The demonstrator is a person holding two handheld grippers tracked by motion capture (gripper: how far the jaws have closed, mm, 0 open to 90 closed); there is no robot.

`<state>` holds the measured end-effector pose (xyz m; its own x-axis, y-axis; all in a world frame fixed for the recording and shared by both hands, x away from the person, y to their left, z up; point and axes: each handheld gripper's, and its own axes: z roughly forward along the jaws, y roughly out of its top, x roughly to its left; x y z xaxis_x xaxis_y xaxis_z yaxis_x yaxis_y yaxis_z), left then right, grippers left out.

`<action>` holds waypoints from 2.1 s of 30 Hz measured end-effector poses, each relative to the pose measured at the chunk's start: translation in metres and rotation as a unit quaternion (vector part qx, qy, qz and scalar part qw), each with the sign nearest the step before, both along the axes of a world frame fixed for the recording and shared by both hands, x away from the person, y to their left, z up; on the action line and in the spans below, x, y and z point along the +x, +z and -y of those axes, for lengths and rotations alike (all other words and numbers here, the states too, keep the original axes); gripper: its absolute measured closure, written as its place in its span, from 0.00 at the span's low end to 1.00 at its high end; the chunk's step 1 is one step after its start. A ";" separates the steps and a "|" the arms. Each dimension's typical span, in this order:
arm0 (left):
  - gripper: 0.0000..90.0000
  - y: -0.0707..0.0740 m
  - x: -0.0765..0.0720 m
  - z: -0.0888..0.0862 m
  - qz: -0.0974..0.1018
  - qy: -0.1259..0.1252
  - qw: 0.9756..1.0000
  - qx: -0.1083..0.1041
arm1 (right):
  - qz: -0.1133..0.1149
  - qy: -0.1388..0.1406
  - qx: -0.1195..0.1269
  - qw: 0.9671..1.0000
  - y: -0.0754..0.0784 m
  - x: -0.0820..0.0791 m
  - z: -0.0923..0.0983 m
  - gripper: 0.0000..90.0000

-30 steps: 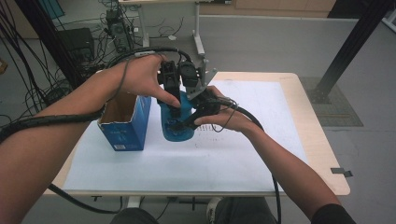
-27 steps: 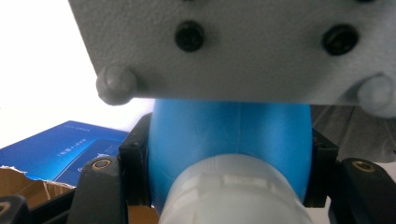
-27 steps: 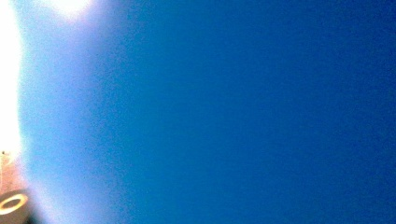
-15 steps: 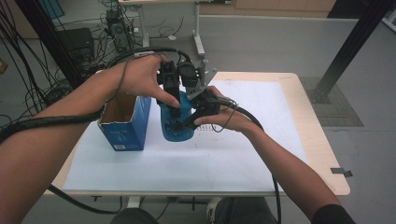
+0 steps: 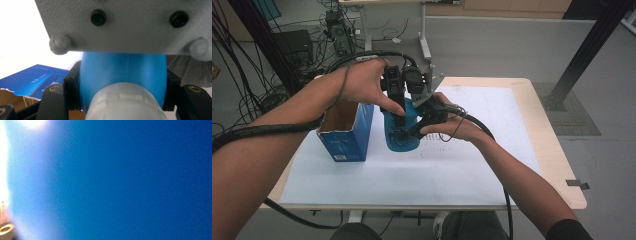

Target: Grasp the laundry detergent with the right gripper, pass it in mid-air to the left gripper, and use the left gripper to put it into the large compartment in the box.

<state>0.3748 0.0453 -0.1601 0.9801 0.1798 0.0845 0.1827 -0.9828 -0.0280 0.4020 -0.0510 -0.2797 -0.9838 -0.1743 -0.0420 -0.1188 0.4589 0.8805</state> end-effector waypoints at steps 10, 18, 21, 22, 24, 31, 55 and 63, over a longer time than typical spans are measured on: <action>0.42 0.001 0.000 0.000 0.000 0.000 1.000 0.000 | 0.000 0.001 0.002 1.000 0.000 0.000 0.000 0.47; 0.42 0.000 0.000 -0.001 -0.002 0.002 1.000 0.001 | -0.004 -0.001 0.002 1.000 0.000 -0.001 0.000 0.46; 0.42 0.000 0.000 -0.002 -0.002 0.003 1.000 0.000 | -0.010 0.000 0.006 1.000 0.001 -0.002 0.000 0.46; 0.42 0.000 0.000 -0.002 -0.002 0.003 1.000 0.001 | -0.011 0.001 0.006 1.000 0.001 -0.002 0.000 0.46; 0.42 0.000 -0.001 -0.002 -0.002 0.003 1.000 0.002 | -0.013 0.001 0.009 1.000 0.002 -0.002 0.000 0.46; 0.42 0.001 -0.001 -0.002 -0.001 0.003 1.000 0.002 | -0.014 0.000 0.010 1.000 0.002 -0.002 0.000 0.44; 0.42 0.022 0.009 -0.018 0.020 0.075 0.997 0.002 | -0.011 -0.115 -0.067 0.991 0.002 0.006 0.064 0.01; 0.42 0.040 0.015 -0.029 0.022 0.128 0.991 -0.013 | -0.012 -0.159 -0.104 0.982 0.009 0.015 0.105 0.00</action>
<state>0.3897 0.0748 -0.1199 0.8977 0.4248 0.1174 0.4267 -0.9044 0.0097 0.4165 -0.1562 -0.2708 -0.9902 0.1389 -0.0150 0.0782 0.6400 0.7644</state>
